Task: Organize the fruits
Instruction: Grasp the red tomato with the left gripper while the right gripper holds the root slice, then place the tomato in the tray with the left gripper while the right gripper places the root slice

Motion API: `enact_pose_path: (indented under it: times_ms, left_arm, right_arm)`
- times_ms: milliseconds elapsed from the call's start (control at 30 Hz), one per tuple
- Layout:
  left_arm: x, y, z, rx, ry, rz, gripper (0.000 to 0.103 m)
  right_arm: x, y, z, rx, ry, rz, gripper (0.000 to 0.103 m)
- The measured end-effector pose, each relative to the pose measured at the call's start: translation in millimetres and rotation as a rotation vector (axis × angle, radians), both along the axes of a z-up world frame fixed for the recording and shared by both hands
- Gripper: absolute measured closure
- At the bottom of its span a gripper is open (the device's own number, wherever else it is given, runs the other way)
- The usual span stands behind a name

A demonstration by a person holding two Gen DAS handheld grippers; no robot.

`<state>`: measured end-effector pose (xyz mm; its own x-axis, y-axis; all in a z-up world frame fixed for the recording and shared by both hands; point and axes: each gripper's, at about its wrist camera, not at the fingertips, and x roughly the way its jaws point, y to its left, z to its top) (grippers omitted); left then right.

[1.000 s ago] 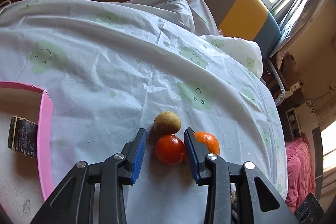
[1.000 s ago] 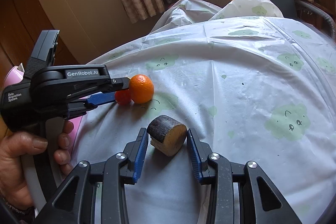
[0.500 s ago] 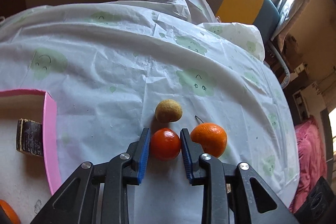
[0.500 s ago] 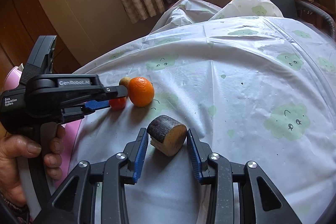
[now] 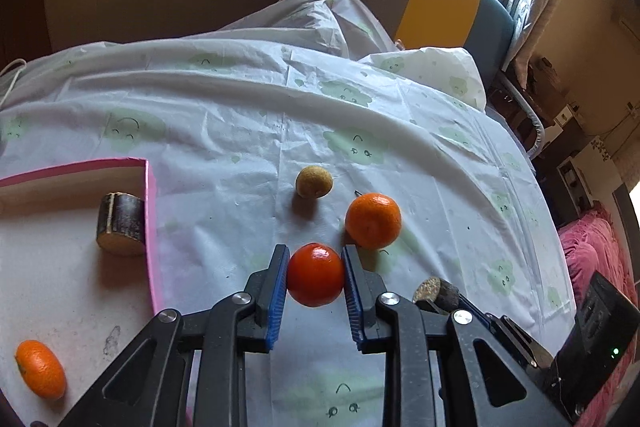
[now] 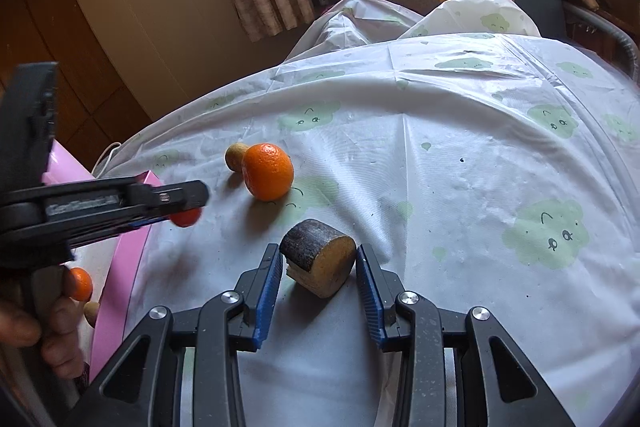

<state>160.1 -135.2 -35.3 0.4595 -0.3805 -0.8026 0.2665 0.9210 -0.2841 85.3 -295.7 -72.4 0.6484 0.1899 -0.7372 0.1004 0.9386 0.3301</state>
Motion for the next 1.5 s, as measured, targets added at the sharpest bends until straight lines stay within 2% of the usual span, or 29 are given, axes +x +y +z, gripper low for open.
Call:
enact_pose_path:
  times_ms: [100, 200, 367, 533, 867, 1067, 1167, 1300, 1500]
  left_arm:
    - [-16.1, 7.2, 15.7, -0.005, -0.038, -0.012, 0.077]
    - [-33.3, 17.3, 30.2, -0.001, -0.093, -0.021, 0.077]
    - [-59.7, 39.6, 45.1, 0.014, -0.158, -0.009, 0.077]
    - [-78.0, 62.5, 48.4, 0.032, -0.188, 0.023, 0.077]
    - [-97.1, 127.2, 28.4, 0.033, -0.155, 0.144, 0.076]
    - [-86.4, 172.8, 13.0, 0.049, -0.133, 0.262, 0.076]
    - [-77.7, 181.2, 6.4, 0.084, -0.115, 0.293, 0.076]
    - [-76.3, 186.7, 1.8, 0.091, -0.103, 0.32, 0.069]
    - [-87.4, 186.4, -0.3, 0.088, -0.099, 0.331, 0.068]
  right_arm:
    - [2.8, 10.6, 0.3, -0.078, 0.019, 0.023, 0.065]
    - [3.1, 14.4, -0.9, -0.113, 0.027, 0.027, 0.066]
    - [3.7, 14.8, -2.1, -0.127, 0.032, 0.029, 0.066]
    - [2.6, 12.8, -1.3, -0.109, 0.025, 0.025, 0.066]
    - [3.3, 18.5, -1.2, -0.149, 0.034, 0.032, 0.066]
    - [3.3, 20.3, -0.9, -0.164, 0.036, 0.032, 0.067]
    - [3.3, 20.7, -0.7, -0.169, 0.037, 0.032, 0.067]
    - [3.4, 20.7, -0.9, -0.169, 0.037, 0.032, 0.067]
    - [3.7, 23.4, -0.3, -0.194, 0.043, 0.033, 0.067]
